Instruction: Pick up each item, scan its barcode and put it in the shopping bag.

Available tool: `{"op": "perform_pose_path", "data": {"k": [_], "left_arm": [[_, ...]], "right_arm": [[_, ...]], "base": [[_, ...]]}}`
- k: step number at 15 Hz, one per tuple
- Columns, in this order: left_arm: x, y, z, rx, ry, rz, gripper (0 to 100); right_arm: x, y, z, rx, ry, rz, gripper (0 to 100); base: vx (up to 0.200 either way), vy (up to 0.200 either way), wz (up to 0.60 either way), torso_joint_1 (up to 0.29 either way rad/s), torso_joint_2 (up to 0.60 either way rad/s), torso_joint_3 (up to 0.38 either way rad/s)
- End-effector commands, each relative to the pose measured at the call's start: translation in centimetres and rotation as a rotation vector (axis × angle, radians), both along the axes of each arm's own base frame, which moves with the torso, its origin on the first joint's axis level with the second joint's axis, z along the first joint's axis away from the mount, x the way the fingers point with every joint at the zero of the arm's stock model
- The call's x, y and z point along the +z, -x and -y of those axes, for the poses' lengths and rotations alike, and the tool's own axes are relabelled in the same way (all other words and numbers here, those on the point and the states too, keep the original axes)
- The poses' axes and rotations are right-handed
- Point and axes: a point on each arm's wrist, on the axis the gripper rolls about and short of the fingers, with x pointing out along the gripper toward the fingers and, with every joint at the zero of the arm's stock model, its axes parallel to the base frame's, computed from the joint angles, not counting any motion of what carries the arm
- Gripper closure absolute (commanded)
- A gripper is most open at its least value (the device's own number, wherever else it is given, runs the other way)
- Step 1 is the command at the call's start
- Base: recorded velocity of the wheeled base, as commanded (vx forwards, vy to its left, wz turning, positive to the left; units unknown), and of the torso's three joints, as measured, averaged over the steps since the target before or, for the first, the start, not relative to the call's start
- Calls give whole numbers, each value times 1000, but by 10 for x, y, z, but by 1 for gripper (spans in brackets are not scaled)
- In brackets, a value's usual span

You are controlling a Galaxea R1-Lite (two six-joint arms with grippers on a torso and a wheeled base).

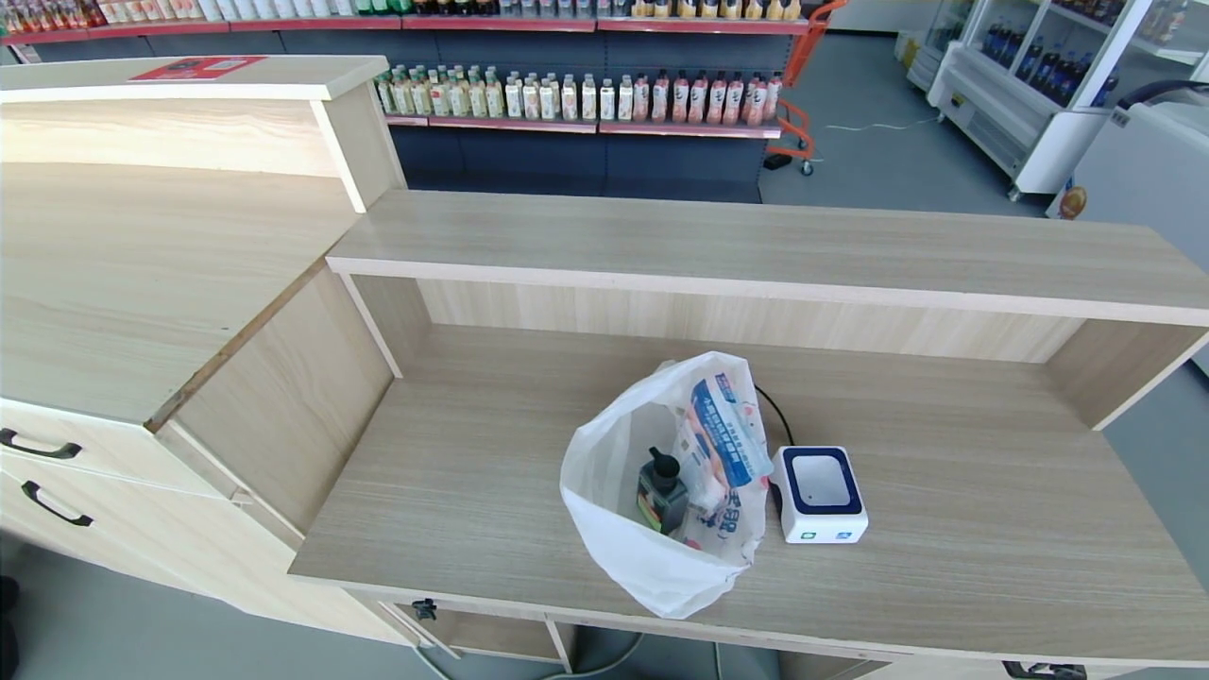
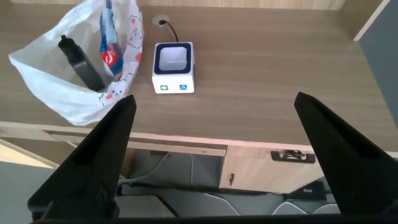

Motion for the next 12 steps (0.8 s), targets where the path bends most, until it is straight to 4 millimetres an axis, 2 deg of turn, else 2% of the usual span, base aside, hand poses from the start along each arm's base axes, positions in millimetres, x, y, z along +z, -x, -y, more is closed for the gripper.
{"op": "perform_pose_path", "data": {"k": [1, 9, 12], "left_arm": [[0, 0, 0, 2, -2, 0, 0], [0, 0, 0, 3, -2, 0, 0], [0, 0, 0, 2, 0, 0, 0]], "right_arm": [[0, 0, 0, 1, 2, -4, 0], [0, 0, 0, 1, 2, -6, 0], [0, 0, 0, 2, 2, -6, 0]], "base": [[0, -200, 0, -2, 2, -2], [0, -200, 0, 6, 3, 1], [0, 0, 0, 0, 0, 0]]}}
